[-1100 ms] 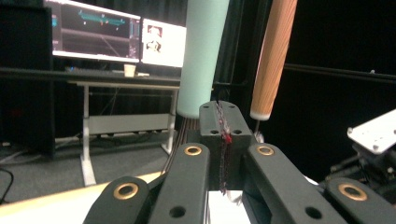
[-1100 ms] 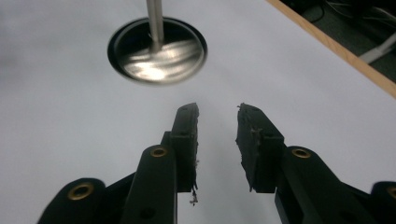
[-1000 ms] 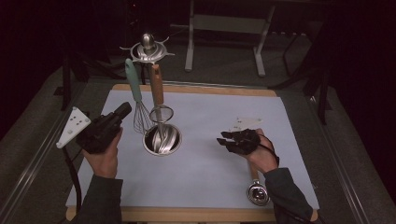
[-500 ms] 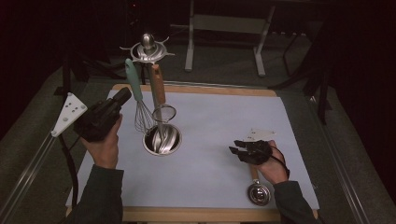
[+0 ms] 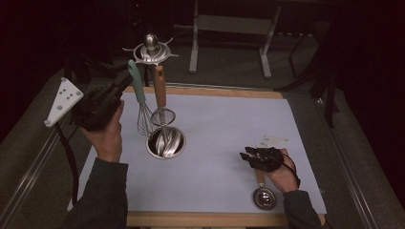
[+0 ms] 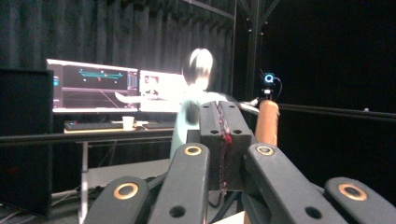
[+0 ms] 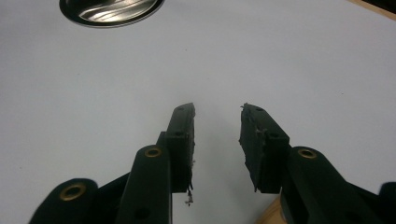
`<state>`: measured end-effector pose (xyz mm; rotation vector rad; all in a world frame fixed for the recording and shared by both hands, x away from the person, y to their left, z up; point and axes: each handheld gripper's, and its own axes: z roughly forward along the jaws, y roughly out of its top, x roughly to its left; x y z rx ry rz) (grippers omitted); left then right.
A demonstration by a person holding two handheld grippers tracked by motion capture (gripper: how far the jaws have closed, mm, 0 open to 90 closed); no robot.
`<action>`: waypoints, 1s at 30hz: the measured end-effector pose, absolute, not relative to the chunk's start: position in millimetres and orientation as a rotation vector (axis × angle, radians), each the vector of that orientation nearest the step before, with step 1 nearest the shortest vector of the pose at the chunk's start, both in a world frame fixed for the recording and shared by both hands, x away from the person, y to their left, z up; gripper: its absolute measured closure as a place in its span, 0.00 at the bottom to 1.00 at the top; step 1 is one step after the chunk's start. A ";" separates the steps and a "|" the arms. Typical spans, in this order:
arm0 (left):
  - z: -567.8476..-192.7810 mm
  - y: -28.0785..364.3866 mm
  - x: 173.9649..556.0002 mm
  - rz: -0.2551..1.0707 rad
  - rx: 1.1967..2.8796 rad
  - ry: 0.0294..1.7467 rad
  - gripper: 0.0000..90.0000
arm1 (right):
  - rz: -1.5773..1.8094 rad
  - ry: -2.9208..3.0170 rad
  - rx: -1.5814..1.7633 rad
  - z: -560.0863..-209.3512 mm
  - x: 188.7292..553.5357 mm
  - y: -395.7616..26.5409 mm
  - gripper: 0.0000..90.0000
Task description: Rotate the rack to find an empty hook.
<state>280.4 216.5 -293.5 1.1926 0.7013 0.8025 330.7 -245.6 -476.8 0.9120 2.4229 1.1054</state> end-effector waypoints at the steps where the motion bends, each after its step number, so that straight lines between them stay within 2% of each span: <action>1: -291.2 216.8 281.3 0.808 1.193 0.699 1.00 | 1.107 2.420 0.910 -476.8 330.6 -246.5 0.72; 30: -280.8 222.2 293.0 0.811 1.224 0.707 1.00 | 1.103 2.417 0.950 -483.8 331.4 -253.2 0.72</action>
